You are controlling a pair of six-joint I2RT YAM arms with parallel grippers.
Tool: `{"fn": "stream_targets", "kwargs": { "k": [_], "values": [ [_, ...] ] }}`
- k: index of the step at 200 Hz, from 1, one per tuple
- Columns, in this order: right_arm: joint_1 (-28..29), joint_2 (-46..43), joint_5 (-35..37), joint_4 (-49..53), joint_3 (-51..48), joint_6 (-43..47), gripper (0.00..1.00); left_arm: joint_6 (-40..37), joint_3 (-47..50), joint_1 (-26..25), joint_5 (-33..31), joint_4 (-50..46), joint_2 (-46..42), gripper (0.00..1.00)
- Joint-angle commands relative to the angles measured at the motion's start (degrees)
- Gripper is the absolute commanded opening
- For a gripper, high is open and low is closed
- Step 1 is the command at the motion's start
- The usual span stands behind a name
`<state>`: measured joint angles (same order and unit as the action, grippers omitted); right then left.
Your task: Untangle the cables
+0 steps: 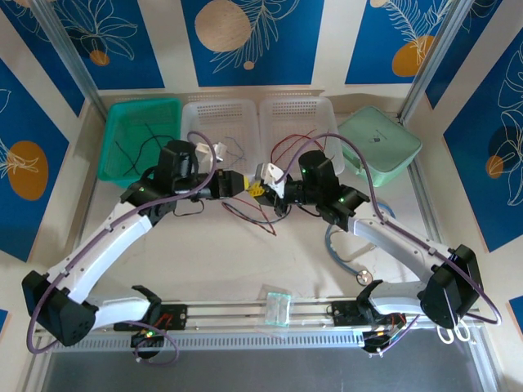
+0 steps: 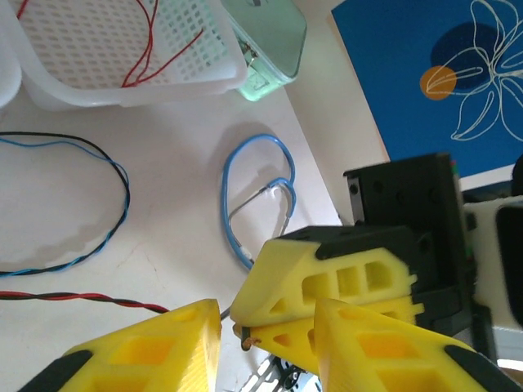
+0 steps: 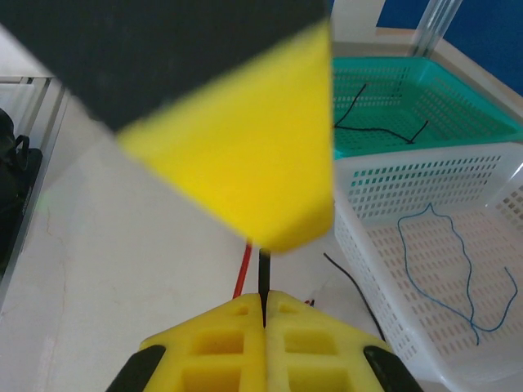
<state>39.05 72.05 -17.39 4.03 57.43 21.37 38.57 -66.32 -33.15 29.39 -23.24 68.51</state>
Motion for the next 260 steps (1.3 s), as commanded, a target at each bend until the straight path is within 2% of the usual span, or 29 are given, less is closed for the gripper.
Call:
{"fn": "stream_targets", "kwargs": {
  "k": [1, 17, 66, 87, 116, 126, 138, 142, 154, 186, 211, 235, 260],
  "values": [
    [-0.61, 0.31, -2.32, -0.9, 2.33, -0.53, 0.0, -1.02, -1.44, -1.07, -0.19, -0.86, 0.54, 0.33],
    [-0.73, 0.31, -2.56, -0.93, 2.55, -0.58, 0.0, -0.55, -0.98, -1.39, -0.27, -0.43, 0.74, 0.31],
    [-0.9, 0.28, -2.9, -0.47, 2.86, -0.45, 0.0, 1.86, 0.74, -1.98, 0.18, 3.0, 0.81, 0.14],
    [-0.9, 0.26, -2.76, -0.36, 3.04, -0.28, 0.0, 2.17, 0.54, -2.16, 0.05, 3.04, 0.96, 0.0],
    [-1.08, 0.13, -2.42, -0.24, 3.3, -0.27, 0.0, 2.24, -0.01, -2.23, -0.32, 2.91, 0.92, 0.0],
    [-1.08, -0.03, -2.02, -0.11, 3.22, -0.15, 0.11, 1.91, -0.87, -2.27, -1.1, 2.06, 1.05, 0.0],
    [-1.14, -0.48, -0.97, 0.26, 3.06, 0.37, 0.43, 1.25, -2.74, -2.27, -1.97, 0.12, 1.7, 0.0],
    [-1.08, -0.87, -0.43, 0.19, 2.85, 0.62, 0.5, 1.08, -3.45, -2.27, -2.12, -0.6, 2.06, 0.0],
    [-0.92, -2.44, 1.75, -0.65, 1.5, 2.17, 0.57, 0.82, -5.17, -2.27, -2.41, -1.75, 2.82, 0.0],
    [0.42, -7.51, 13.24, -10.35, -5.66, 8.33, 0.58, -0.09, -7.46, -2.19, -3.01, -2.66, 4.3, 0.0],
    [4.4, -9.74, 22.91, -16.03, -9.33, 16.46, 0.57, 0.42, -8.58, -2.18, -2.5, -2.36, 5.31, 0.0],
    [8.12, -11.27, 27.53, -25.17, -14.08, 23.36, 0.55, -0.41, -9.99, -1.94, -3.22, -3.45, 6.06, 0.0],
    [11.81, -11.45, 30.93, -28.35, -15.63, 28.39, 0.51, -0.68, -11.53, -1.79, -3.13, -4.35, 6.83, 0.0]
  ]
}}
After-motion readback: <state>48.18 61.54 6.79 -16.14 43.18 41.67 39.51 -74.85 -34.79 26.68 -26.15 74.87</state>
